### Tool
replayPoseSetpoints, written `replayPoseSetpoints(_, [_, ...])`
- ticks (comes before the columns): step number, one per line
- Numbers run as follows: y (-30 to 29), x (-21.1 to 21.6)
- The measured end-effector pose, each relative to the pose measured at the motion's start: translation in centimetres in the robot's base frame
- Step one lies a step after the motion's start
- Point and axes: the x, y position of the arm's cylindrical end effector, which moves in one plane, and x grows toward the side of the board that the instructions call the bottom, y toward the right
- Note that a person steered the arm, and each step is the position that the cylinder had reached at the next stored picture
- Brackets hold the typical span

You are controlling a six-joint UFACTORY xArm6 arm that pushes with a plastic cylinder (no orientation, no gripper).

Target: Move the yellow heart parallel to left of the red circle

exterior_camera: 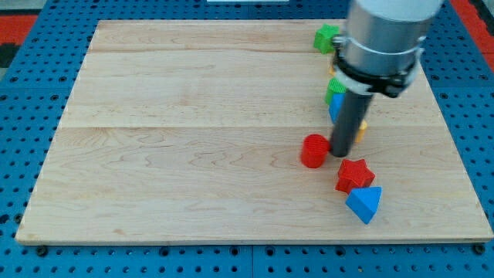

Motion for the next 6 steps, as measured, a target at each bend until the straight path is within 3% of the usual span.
replayPoseSetpoints(2, [10.1,-1.3])
replayPoseSetpoints(3, [0.7,-3.8])
replayPoseSetpoints(4, [-1.7,-6.0])
replayPoseSetpoints(6, [-7.5,-3.4])
